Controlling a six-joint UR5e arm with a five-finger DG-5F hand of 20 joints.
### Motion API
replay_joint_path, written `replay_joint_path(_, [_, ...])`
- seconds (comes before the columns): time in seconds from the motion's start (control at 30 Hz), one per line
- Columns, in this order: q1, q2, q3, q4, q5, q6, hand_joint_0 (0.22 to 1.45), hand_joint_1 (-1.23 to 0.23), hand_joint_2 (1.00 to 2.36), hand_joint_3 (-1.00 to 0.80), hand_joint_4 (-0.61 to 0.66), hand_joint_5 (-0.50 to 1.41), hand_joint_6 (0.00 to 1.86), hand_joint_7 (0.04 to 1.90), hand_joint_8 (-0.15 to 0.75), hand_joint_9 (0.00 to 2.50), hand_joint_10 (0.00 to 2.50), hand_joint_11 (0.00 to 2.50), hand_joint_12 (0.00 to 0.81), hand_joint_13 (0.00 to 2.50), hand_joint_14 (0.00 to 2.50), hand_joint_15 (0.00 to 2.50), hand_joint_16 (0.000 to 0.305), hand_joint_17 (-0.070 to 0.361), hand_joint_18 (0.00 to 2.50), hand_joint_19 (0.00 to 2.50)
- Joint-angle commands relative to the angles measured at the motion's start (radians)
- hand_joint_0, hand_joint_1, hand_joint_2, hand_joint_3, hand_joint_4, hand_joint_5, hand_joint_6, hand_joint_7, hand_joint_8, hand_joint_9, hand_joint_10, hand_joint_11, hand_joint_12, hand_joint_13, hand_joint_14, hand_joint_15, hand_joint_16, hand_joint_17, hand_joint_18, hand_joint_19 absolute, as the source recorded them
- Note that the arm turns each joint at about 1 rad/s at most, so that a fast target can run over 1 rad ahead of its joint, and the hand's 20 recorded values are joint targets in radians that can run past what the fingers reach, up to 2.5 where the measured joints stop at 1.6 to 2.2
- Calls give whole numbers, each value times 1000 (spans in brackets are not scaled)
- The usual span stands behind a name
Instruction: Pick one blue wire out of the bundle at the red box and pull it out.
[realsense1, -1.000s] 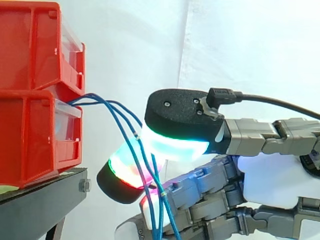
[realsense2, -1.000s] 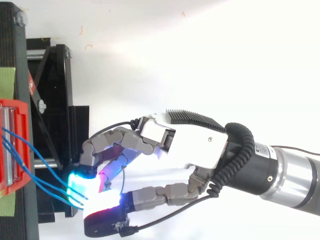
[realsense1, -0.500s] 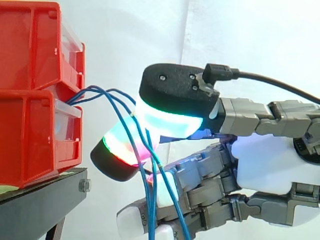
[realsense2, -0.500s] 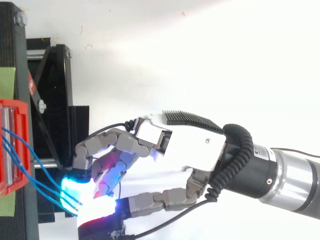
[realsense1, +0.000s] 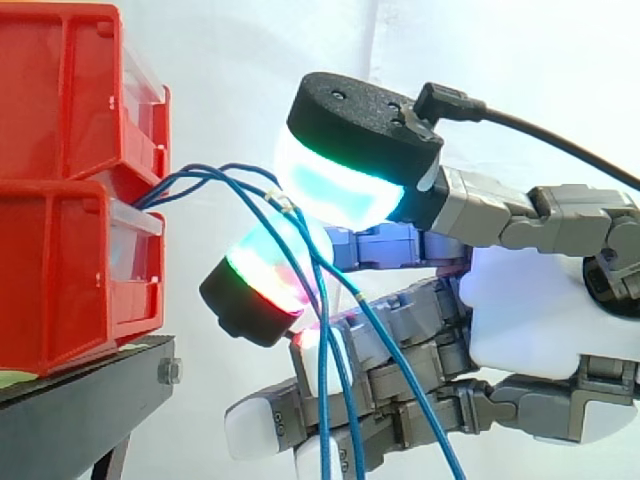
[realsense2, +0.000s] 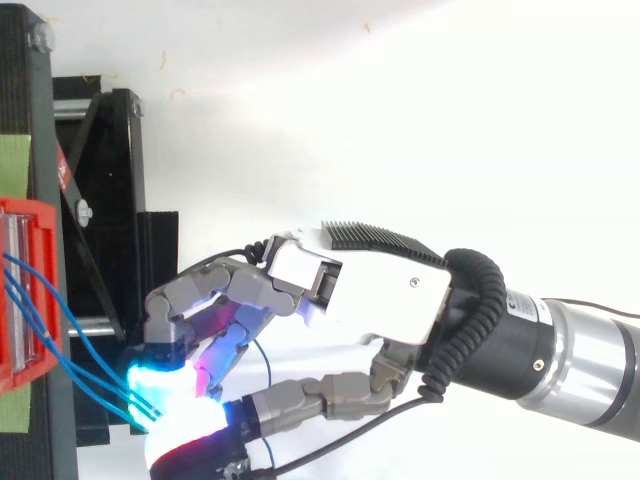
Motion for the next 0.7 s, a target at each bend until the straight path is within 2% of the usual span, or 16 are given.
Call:
replay_joint_path(0.0, [0, 0, 0, 0, 0, 0, 523, -646, 1008, -390, 88, -104, 884, 1139, 334, 1186, 14, 521, 416, 809, 16, 426, 53, 120, 722, 522])
replay_joint_path(0.27, [0, 1, 7, 0, 0, 0, 562, -703, 1010, -365, 102, -109, 891, 1163, 328, 1177, 15, 544, 407, 819, 16, 424, 51, 114, 723, 526])
replay_joint_path(0.37, [0, 0, 5, -3, 0, 0, 578, -746, 1013, -291, 97, -111, 896, 1202, 329, 1180, 16, 575, 404, 833, 19, 449, 50, 112, 739, 522])
replay_joint_path(0.47, [0, 1, 5, -5, 0, 0, 581, -777, 1016, -202, 74, -108, 911, 1158, 340, 1190, 18, 591, 419, 861, 17, 450, 52, 118, 775, 505])
replay_joint_path(0.53, [0, 1, 7, -5, 0, 0, 563, -781, 1018, -124, -13, -100, 914, 1094, 327, 1209, 14, 542, 421, 876, 16, 436, 55, 124, 802, 490])
replay_joint_path(0.67, [0, 1, 10, -5, 0, 0, 554, -777, 1010, -87, -80, -81, 892, 1012, 281, 1235, 12, 395, 437, 880, 14, 362, 61, 138, 867, 456])
